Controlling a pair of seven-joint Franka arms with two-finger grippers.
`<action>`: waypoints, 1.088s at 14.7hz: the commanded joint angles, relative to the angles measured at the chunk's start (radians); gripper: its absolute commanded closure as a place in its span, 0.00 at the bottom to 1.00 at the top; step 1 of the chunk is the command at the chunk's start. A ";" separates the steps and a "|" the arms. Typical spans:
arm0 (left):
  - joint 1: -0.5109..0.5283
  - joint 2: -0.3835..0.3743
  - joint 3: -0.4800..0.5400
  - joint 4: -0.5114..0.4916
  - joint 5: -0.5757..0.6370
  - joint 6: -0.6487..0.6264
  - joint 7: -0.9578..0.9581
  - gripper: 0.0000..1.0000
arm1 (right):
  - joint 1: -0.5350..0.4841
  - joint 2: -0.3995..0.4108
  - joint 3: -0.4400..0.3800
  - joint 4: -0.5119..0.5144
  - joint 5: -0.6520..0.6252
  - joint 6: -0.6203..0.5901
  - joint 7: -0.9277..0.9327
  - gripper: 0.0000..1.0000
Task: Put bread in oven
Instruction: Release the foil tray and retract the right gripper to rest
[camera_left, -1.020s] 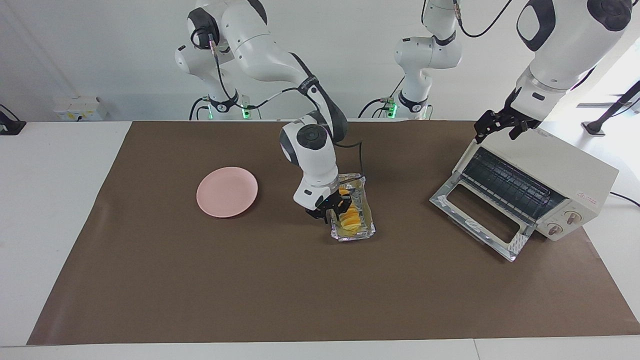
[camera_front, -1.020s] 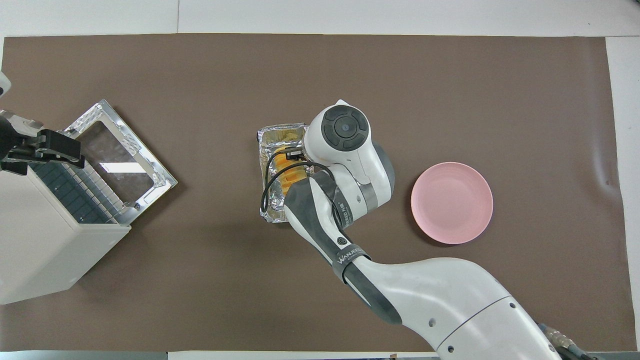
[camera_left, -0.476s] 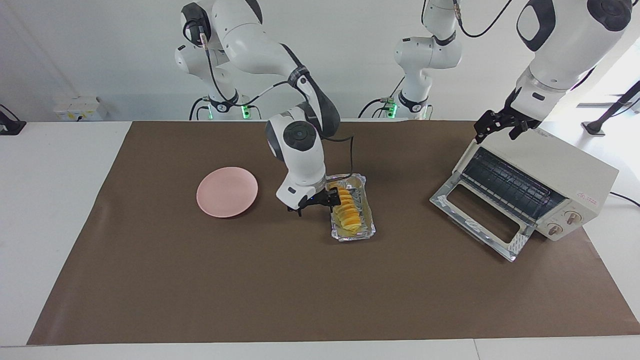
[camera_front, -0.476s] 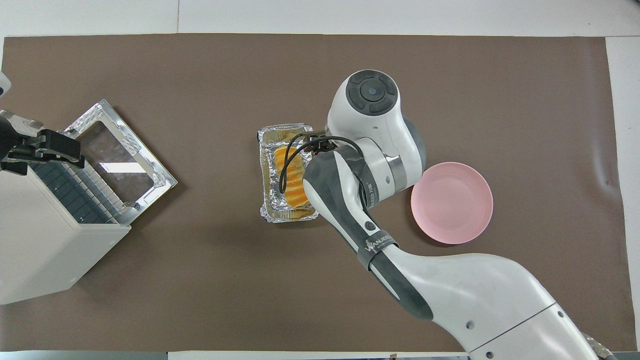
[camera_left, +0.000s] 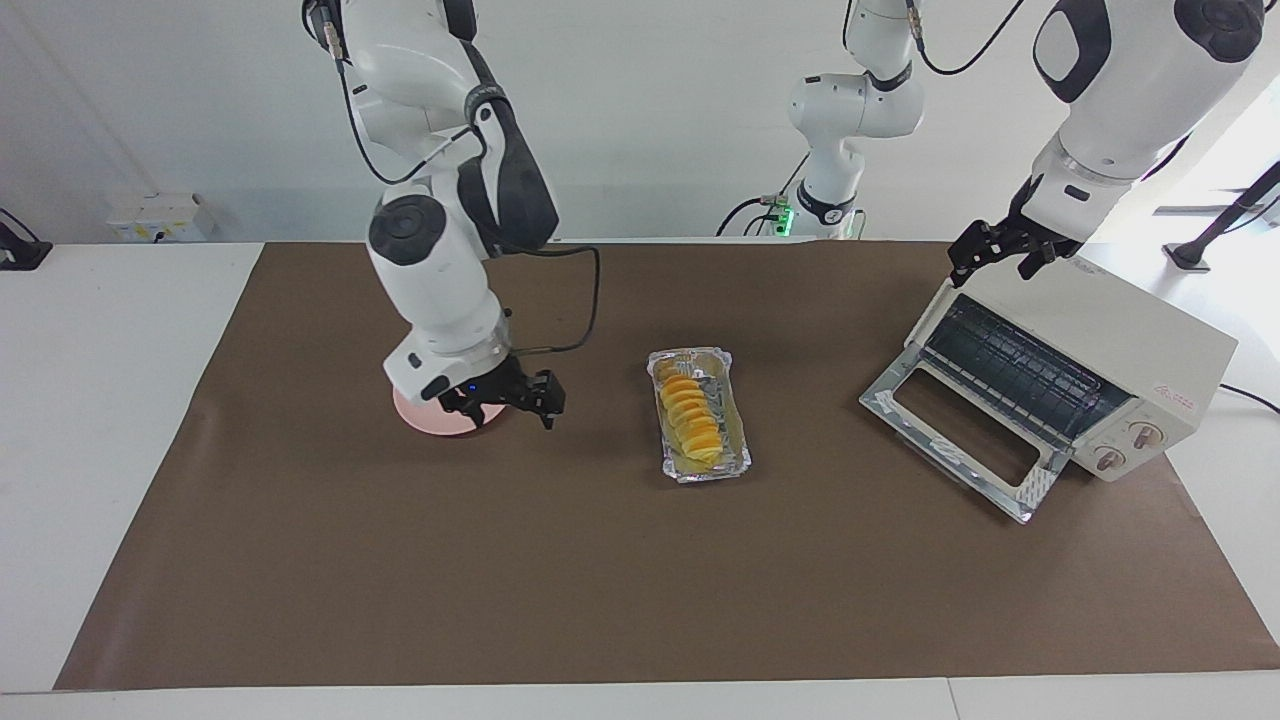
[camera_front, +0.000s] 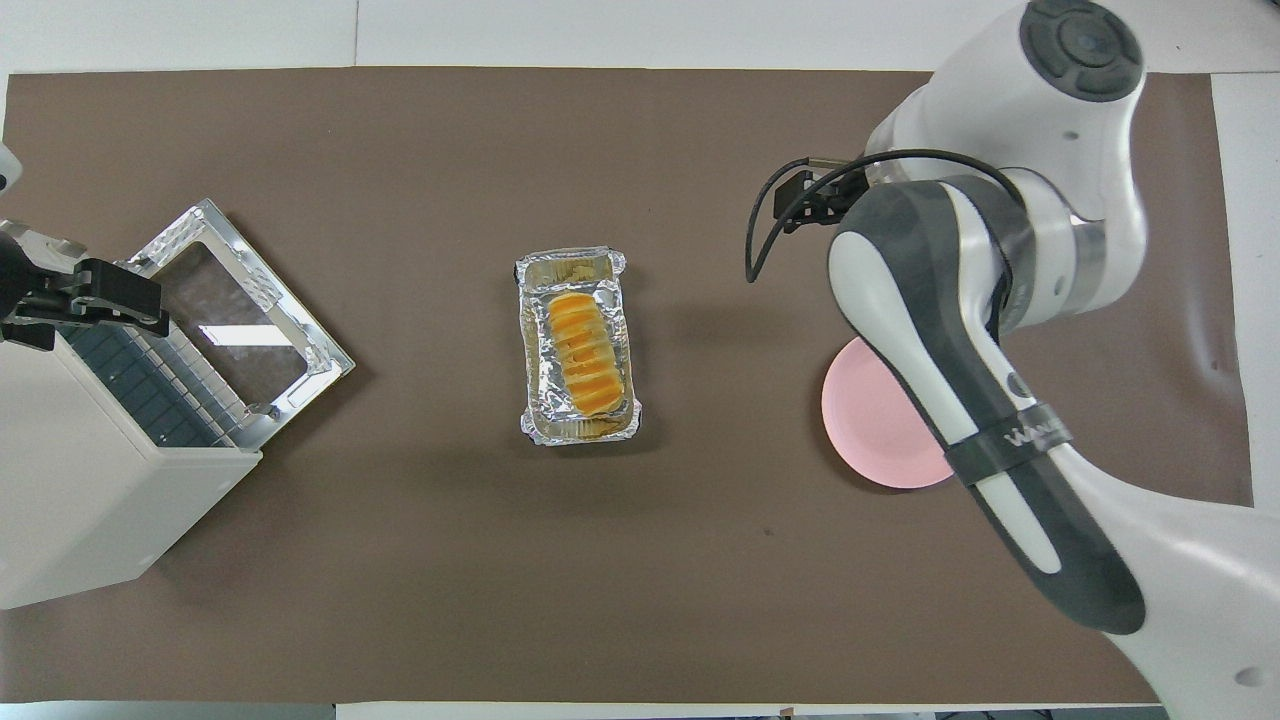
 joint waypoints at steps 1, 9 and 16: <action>0.003 -0.013 -0.003 -0.020 0.016 0.006 -0.004 0.00 | -0.088 -0.038 0.012 -0.028 0.008 -0.009 -0.079 0.00; 0.003 -0.013 -0.003 -0.020 0.016 0.006 -0.004 0.00 | -0.288 -0.107 0.003 -0.031 -0.085 -0.197 -0.504 0.00; 0.001 -0.012 -0.003 -0.018 0.016 0.006 -0.004 0.00 | -0.350 -0.204 0.003 -0.033 -0.128 -0.296 -0.578 0.00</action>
